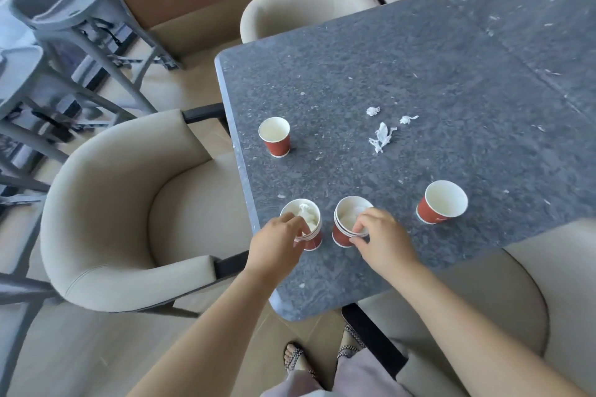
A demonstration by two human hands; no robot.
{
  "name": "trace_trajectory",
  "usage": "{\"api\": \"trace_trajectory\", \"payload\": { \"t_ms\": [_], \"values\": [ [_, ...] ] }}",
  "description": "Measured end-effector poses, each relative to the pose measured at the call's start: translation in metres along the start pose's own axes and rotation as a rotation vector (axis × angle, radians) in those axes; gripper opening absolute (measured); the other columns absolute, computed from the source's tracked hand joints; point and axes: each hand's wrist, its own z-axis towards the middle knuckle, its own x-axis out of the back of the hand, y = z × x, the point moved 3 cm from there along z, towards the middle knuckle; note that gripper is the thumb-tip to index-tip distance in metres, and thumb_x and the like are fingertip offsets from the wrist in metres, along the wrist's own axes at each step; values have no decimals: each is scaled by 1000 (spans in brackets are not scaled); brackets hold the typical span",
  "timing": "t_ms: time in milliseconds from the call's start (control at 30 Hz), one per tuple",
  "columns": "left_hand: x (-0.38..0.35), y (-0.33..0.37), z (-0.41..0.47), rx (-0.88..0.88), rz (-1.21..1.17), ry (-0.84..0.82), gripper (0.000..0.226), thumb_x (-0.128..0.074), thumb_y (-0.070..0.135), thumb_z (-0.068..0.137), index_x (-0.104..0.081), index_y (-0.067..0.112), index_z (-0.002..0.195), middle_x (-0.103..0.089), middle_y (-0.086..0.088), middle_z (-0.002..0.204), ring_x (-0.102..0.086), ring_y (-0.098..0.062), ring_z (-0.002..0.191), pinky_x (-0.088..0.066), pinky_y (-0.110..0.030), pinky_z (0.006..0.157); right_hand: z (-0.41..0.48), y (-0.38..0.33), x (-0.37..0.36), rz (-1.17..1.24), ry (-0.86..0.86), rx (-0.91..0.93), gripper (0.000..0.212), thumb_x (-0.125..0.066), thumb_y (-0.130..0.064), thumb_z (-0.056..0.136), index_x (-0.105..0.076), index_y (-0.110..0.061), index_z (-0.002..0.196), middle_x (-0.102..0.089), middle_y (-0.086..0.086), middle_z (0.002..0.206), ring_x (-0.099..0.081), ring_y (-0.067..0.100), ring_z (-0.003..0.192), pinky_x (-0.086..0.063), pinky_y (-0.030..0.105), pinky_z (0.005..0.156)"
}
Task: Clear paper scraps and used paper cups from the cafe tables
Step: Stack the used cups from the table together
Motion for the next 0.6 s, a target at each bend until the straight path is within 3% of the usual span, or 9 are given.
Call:
{"api": "trace_trajectory", "payload": {
  "t_ms": [267, 600],
  "values": [
    [-18, 8, 21, -57, 85, -21, 12, -59, 25, 85, -61, 25, 97, -61, 10, 106, -54, -17, 98, -39, -26, 60, 15, 13, -14, -144, -58, 85, 12, -53, -5, 83, -56, -15, 87, -55, -6, 106, -45, 18, 102, -40, 30, 61],
    [-8, 13, 21, -91, -1, 20, 20, -65, 35, 81, -61, 27, 99, -59, 12, 106, -54, -14, 100, -50, -29, 65, 11, 13, -1, -8, 17, 108, 21, -61, -9, 83, -66, -13, 102, -61, -3, 112, -50, 19, 109, -50, 34, 77]
  ]
}}
